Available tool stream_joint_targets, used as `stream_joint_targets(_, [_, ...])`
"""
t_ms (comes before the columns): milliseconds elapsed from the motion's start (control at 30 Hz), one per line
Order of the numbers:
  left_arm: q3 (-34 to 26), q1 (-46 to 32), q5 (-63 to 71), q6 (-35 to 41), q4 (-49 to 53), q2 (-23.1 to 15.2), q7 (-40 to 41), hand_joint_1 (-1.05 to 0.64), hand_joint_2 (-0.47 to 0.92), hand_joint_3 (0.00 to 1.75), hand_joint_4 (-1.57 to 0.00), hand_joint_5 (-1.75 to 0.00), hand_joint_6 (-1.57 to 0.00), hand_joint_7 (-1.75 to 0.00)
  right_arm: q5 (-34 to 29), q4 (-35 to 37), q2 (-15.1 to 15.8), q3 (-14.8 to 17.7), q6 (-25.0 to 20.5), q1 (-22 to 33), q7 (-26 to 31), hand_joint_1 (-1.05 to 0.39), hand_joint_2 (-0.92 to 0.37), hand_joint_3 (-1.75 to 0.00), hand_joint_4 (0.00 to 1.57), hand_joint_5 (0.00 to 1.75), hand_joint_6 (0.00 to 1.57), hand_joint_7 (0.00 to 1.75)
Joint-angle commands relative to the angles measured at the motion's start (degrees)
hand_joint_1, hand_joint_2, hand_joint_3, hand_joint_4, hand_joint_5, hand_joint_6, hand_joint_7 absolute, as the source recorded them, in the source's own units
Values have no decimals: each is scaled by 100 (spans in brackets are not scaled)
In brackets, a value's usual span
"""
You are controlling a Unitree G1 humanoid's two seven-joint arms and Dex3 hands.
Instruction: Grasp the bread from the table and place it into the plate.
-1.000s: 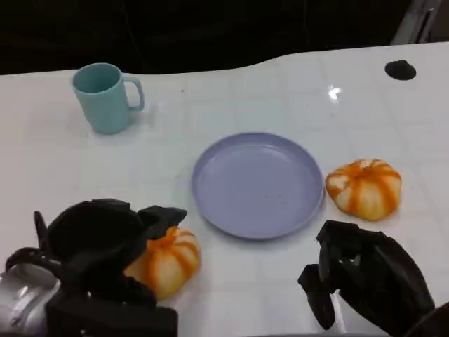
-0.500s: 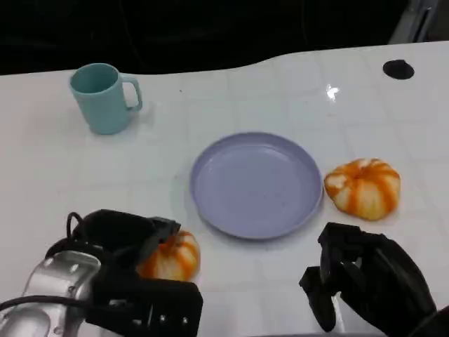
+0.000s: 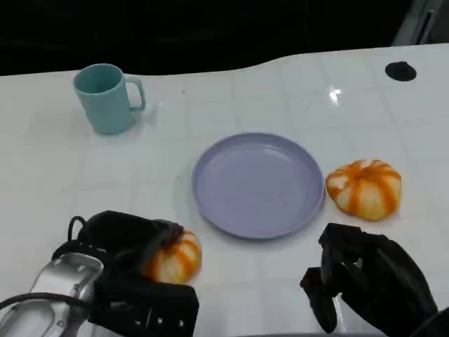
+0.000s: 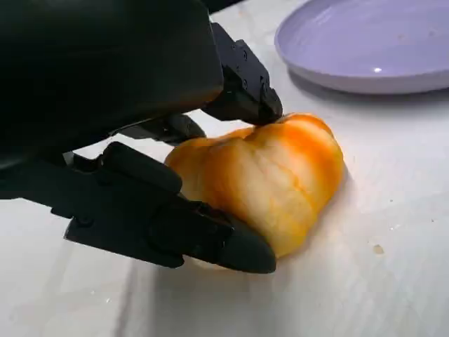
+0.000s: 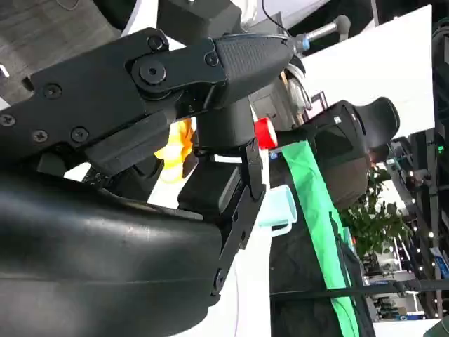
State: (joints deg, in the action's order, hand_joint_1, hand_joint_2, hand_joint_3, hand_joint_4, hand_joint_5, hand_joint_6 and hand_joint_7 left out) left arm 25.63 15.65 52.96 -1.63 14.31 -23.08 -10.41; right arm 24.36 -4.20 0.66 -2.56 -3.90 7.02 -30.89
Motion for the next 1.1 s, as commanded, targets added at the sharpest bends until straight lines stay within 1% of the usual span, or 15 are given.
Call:
stream_joint_targets(33, [202,-17,101,-154,508,-148,438,-32,92,25,-80,-82,-87,-5,59,-90,85,69,-5,24,-7,-96,-92,-33,120,165,103,151])
stream_joint_targets(67, [219,-3,88,-168,537,-155,474,-32,92,25,-80,-84,-88,-5,60,-90,85,68,-5,24,-6,-96,-92,-33,120,165,103,151])
stream_joint_targets(100, [271,47,189,-284,817,-139,1007,-32,92,25,-80,-84,-88,-5,68,-95,97,79,-12,24,-10,-96,-92,-33,121,165,103,151])
stream_joint_targets(133, [317,91,262,-376,1042,-127,1424,-30,92,30,-89,-110,-106,-11,74,-100,106,87,-18,24,-13,-96,-92,-33,120,165,103,151])
stream_joint_targets(167, [358,134,308,-450,1225,-119,1739,-30,92,32,-92,-123,-114,-13,79,-103,113,92,-22,24,-15,-96,-92,-33,120,164,103,151])
stream_joint_targets(233, [430,228,341,-528,1507,-84,2124,-29,92,37,-91,-133,-120,-15,78,-109,141,97,-22,26,-28,-96,-92,-34,120,164,103,151])
stream_joint_targets(467, [568,363,391,-521,1668,-128,2588,-29,92,34,-88,-149,-123,-17,116,-101,155,118,-21,37,-53,-95,-92,-35,120,165,102,152])
stream_joint_targets(567, [468,311,270,-499,1541,-105,2747,-30,92,31,-85,-157,-124,-25,117,-94,149,126,-28,35,-49,-95,-92,-34,121,165,103,152])
stream_joint_targets(600, [413,277,240,-447,1480,-70,2847,-30,91,29,-84,-163,-120,-38,121,-88,148,128,-38,32,-46,-95,-92,-34,121,165,103,152])
stream_joint_targets(633, [375,249,223,-393,1423,-45,2913,-31,90,28,-83,-170,-107,-71,123,-83,147,130,-47,29,-43,-96,-92,-33,121,165,103,151])
stream_joint_targets(700, [303,161,227,-164,1116,-30,2782,-31,89,29,-83,-174,-93,-102,111,-57,139,132,-16,20,-49,-96,-92,-33,121,165,103,151])
stream_joint_targets(900, [61,-133,239,508,-126,-170,1998,-29,85,28,-83,-175,-82,-125,102,-53,134,137,-4,21,-69,-96,-92,-32,121,166,104,151])
stream_joint_targets(967, [-63,-224,253,737,-553,-212,1711,-28,85,31,-84,-175,-76,-145,101,-51,134,138,-1,21,-79,-96,-92,-32,121,166,103,150])
stream_joint_targets(1000, [-122,-262,250,815,-722,-227,1612,-27,84,34,-84,-175,-74,-150,100,-51,130,139,0,21,-78,-96,-92,-32,121,166,103,150])
stream_joint_targets(1100, [-315,-364,260,969,-1148,-274,1487,-25,69,63,-86,-175,-69,-164,100,-80,124,136,-45,30,-49,-96,-92,-32,121,166,103,150])
